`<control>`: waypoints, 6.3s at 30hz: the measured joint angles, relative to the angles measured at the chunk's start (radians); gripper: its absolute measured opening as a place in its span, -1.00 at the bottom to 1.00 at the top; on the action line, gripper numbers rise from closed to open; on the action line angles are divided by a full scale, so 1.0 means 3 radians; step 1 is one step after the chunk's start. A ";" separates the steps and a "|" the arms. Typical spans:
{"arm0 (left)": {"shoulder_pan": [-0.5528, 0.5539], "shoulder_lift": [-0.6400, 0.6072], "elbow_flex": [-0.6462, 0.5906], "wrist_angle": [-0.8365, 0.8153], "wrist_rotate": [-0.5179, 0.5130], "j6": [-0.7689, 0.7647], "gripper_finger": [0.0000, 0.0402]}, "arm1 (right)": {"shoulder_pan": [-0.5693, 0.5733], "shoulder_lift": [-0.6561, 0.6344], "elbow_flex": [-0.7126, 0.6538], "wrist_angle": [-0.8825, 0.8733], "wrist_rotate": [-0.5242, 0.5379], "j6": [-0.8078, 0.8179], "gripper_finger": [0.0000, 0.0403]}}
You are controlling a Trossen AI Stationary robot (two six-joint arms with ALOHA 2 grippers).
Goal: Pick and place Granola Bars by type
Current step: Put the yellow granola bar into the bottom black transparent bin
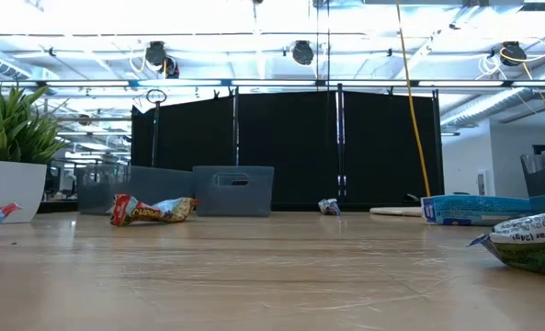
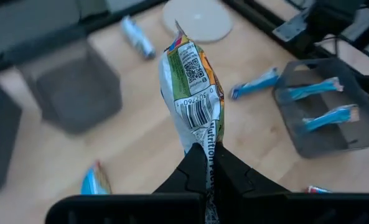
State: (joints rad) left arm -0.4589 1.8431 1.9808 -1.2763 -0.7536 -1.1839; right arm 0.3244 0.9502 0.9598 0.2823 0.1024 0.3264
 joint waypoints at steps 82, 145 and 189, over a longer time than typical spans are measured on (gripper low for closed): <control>0.1164 -0.0470 0.0232 0.2251 0.1611 0.3524 -0.30 | -0.0636 0.0589 0.0999 -0.0457 0.0518 -0.0860 -0.91; 0.1285 -0.1549 0.0234 -0.0305 0.1844 0.2953 0.83 | -0.0137 0.1153 0.1703 -0.5597 -0.0610 0.1217 -1.00; 0.1285 -0.1549 0.0234 -0.0690 0.1998 0.2542 0.83 | 0.0449 0.1195 -0.0633 -0.3943 -0.1143 0.1367 -0.75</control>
State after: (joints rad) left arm -0.0734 1.3785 2.0510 -1.4834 -0.1541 -0.4214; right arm 0.4592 1.3088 0.7698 -0.9005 -0.2405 0.7364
